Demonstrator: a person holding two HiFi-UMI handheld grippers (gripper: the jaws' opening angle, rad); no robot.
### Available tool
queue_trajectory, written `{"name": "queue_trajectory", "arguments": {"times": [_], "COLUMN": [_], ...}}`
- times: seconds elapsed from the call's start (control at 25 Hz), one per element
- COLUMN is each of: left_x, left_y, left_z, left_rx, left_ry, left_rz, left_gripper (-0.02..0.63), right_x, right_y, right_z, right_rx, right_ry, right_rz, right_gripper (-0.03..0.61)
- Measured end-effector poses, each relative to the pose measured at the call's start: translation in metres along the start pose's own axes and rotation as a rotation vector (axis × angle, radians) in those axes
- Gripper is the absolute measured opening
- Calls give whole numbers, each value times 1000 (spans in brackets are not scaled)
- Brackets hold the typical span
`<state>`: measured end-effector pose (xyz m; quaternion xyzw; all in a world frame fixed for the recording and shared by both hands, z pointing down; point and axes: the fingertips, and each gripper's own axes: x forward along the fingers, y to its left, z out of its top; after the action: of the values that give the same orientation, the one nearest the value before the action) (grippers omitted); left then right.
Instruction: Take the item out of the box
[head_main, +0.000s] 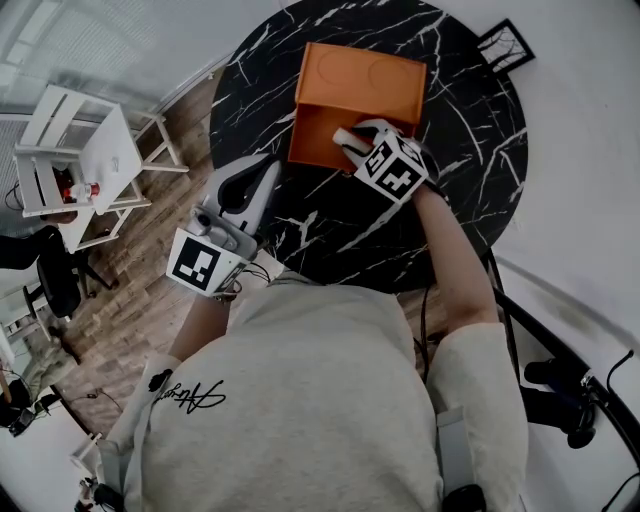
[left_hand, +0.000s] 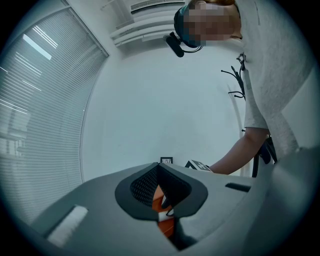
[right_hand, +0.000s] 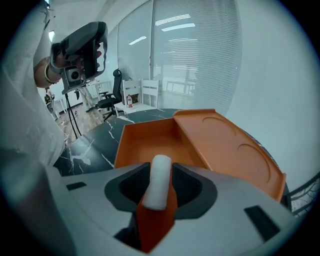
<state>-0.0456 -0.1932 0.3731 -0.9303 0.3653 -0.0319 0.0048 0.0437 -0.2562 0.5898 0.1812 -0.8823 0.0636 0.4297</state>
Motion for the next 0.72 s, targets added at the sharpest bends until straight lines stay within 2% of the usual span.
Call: {"name": "queue_trajectory", "arguments": {"times": [0.4, 0.72], "left_x": [0, 5], "left_y": [3, -1], "left_z": [0, -2], "left_rx": [-4, -3], "left_ry": [-1, 6], "left_rz": [2, -15], "left_gripper": [3, 3], "right_x": [16, 17], "right_y": [8, 6], "right_z": [-10, -11], "right_rx": [-41, -35], "right_ry": [82, 122], "right_rz": [49, 46], "right_gripper": [117, 117]}}
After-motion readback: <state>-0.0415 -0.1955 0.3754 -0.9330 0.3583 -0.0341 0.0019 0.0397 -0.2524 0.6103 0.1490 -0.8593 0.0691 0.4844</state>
